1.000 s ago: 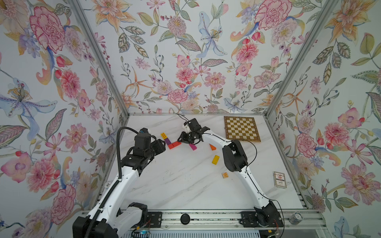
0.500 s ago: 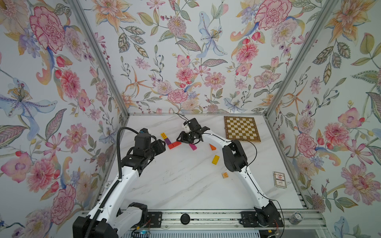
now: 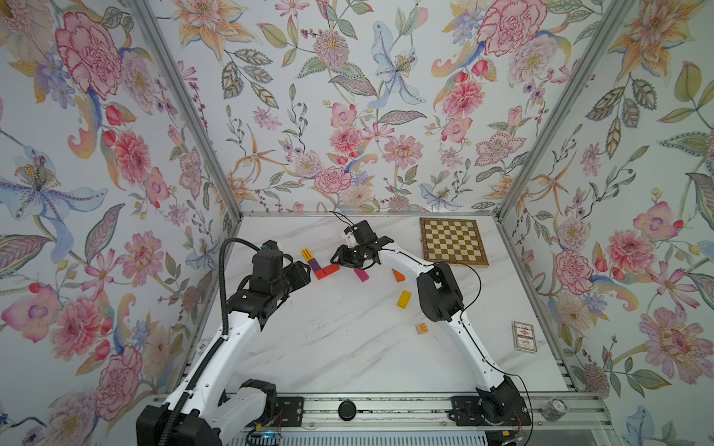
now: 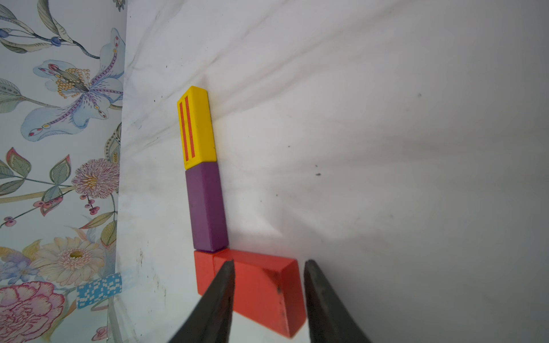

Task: Assemble the letter v with building blocks
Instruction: Assemble the building block at the center of the board.

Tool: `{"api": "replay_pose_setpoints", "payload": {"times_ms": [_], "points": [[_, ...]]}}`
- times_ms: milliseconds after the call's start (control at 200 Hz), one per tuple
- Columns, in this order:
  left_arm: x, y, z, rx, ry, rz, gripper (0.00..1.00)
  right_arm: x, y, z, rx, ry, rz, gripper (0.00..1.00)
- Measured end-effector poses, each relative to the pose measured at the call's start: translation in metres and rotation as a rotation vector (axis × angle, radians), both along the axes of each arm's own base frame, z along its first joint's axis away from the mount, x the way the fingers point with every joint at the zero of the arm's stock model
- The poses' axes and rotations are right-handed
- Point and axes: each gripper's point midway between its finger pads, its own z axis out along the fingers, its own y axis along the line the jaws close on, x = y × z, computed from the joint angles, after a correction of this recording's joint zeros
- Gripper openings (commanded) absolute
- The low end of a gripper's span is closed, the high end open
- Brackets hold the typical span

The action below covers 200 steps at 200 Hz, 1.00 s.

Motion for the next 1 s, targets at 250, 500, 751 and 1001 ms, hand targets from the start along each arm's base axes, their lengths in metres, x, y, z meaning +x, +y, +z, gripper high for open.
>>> {"api": "replay_pose_setpoints", "payload": {"times_ms": [250,500,751,1001], "points": [[-0.0001,-0.0002,0.0,0.0,0.0,-0.001,0.56,0.0005,0.001,-0.0015,0.005,0.003,-0.001,0.36],[-0.0001,0.0,-0.0002,0.0,0.0,0.0,0.56,0.0008,0.0013,-0.0022,0.006,0.004,-0.003,0.33],[-0.0001,0.0,-0.0002,0.0,0.0,0.0,0.56,0.0009,0.0013,-0.0024,0.007,0.007,-0.006,0.32],[-0.0001,0.0,-0.0002,0.0,0.001,0.0,0.56,0.0012,0.0016,-0.0028,0.01,0.013,-0.012,0.31]]}}
